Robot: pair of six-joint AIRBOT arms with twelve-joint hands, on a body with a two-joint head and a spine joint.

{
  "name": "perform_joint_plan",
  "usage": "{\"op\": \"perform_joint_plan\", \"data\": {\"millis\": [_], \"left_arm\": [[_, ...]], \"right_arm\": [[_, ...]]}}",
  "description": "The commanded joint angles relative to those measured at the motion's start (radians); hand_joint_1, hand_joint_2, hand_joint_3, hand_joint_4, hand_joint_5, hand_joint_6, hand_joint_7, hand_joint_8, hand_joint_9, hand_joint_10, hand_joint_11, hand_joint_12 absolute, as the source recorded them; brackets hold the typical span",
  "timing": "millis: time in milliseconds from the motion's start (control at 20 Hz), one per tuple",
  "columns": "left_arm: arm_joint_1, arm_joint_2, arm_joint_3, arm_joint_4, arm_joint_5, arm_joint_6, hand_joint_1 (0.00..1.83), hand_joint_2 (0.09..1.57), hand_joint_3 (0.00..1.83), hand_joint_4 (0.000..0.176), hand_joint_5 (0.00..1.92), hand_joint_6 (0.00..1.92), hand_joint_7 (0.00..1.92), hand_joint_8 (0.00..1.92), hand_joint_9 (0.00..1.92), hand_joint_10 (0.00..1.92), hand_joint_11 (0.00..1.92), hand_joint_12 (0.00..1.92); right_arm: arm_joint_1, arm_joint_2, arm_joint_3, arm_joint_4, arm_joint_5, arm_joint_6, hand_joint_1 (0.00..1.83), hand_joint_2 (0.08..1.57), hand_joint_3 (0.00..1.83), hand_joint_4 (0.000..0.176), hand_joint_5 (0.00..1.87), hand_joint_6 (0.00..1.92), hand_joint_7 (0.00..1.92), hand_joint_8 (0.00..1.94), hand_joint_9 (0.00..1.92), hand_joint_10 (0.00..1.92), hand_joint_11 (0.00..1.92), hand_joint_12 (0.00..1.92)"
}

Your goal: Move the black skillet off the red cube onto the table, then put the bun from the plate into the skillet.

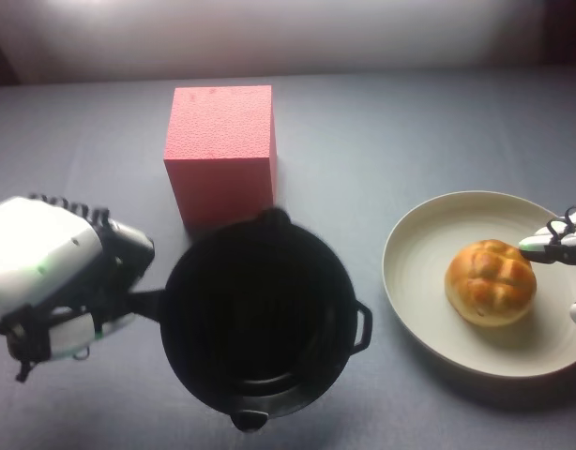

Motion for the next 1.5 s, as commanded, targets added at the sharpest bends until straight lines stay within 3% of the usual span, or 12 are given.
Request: {"op": "perform_joint_plan", "data": {"millis": [0,300,350,400,500,650,750,1050,1100,1200,1350,1450], "left_arm": [[-0.009,-0.006,0.011,-0.009,-0.048,0.026,1.17,1.13,0.0,0.005,0.8,1.92,0.87,1.92,1.12,1.92,1.25,1.92],[-0.022,-0.043,0.035,-0.067,0.075,0.12,1.09,1.18,0.0,0.0,0.83,1.25,0.51,1.75,0.62,1.84,0.65,1.92],[-0.02,-0.046,0.035,-0.081,0.079,0.135,1.0,1.09,0.0,0.0,0.61,0.71,0.55,0.77,0.56,0.79,0.34,1.13],[-0.019,-0.047,0.035,-0.088,0.08,0.141,0.93,1.06,0.0,0.0,0.56,0.3,0.57,0.29,0.51,0.33,0.19,0.88],[-0.018,-0.044,0.032,-0.09,0.071,0.145,0.77,1.06,0.0,0.032,0.36,0.02,0.4,0.02,0.33,0.02,0.02,0.61],[-0.016,-0.02,0.002,-0.098,0.017,0.173,0.67,1.04,0.0,0.088,0.17,0.0,0.17,0.0,0.12,0.0,0.0,0.21],[-0.008,0.009,-0.031,-0.094,-0.05,0.179,0.69,0.99,0.0,0.171,0.04,0.0,0.01,0.0,0.01,0.0,0.0,0.04],[0.023,0.102,-0.127,-0.026,-0.242,0.179,0.71,0.95,0.0,0.158,0.0,0.0,0.0,0.0,0.0,0.0,0.0,0.0],[0.032,0.117,-0.143,-0.013,-0.274,0.179,0.68,0.92,0.0,0.174,0.0,0.0,0.0,0.0,0.0,0.0,0.0,0.0],[0.043,0.14,-0.165,0.01,-0.327,0.179,0.65,0.91,0.0,0.176,0.0,0.0,0.0,0.0,0.0,0.0,0.0,0.0],[0.053,0.152,-0.18,0.029,-0.372,0.174,0.68,0.91,0.0,0.176,0.0,0.0,0.0,0.0,0.0,0.0,0.0,0.0],[0.056,0.152,-0.18,0.031,-0.375,0.166,0.69,0.93,0.0,0.176,0.0,0.0,0.0,0.0,0.0,0.0,0.0,0.0]], "right_arm": [[0.006,0.002,0.006,0.01,0.114,0.007,0.4,1.41,0.0,0.02,0.56,0.0,0.58,0.0,0.58,0.0,0.31,0.71],[0.006,0.002,0.006,0.01,0.113,0.011,0.41,1.42,0.0,0.005,0.55,0.0,0.59,0.0,0.59,0.0,0.31,0.74],[0.006,0.002,0.006,0.01,0.113,0.013,0.47,1.4,0.0,0.0,0.56,0.0,0.57,0.0,0.58,0.0,0.3,0.74],[0.006,0.002,0.006,0.01,0.113,0.014,0.5,1.39,0.0,0.0,0.56,0.0,0.57,0.0,0.58,0.0,0.3,0.73],[0.006,0.002,0.006,0.01,0.113,0.017,0.54,1.33,0.0,0.0,0.56,0.0,0.58,0.0,0.58,0.0,0.27,0.78],[0.015,0.005,0.009,0.009,0.114,0.018,0.68,1.23,0.0,0.0,0.58,0.0,0.57,0.0,0.57,0.0,0.23,0.86],[0.035,0.006,0.016,-0.001,0.114,0.018,0.82,1.08,0.0,0.011,0.56,0.0,0.53,0.0,0.52,0.0,0.11,0.99],[0.156,0.014,0.065,-0.098,-0.012,0.022,0.98,1.01,0.0,0.0,0.56,0.0,0.55,0.0,0.52,0.0,0.17,0.8],[0.185,0.013,0.075,-0.127,-0.059,0.022,0.9,1.02,0.0,0.052,0.51,0.0,0.51,0.0,0.48,0.0,0.16,0.77],[0.236,0.01,0.096,-0.191,-0.146,0.029,0.87,1.0,0.0,0.05,0.51,0.0,0.49,0.0,0.49,0.0,0.16,0.94],[0.337,-0.029,0.144,-0.297,-0.314,0.033,0.86,1.03,0.0,0.114,0.49,0.0,0.52,0.0,0.54,0.0,0.05,1.18],[0.378,-0.059,0.17,-0.338,-0.387,0.033,0.94,1.04,0.0,0.073,0.56,0.01,0.6,0.02,0.6,0.03,0.09,1.24]]}}
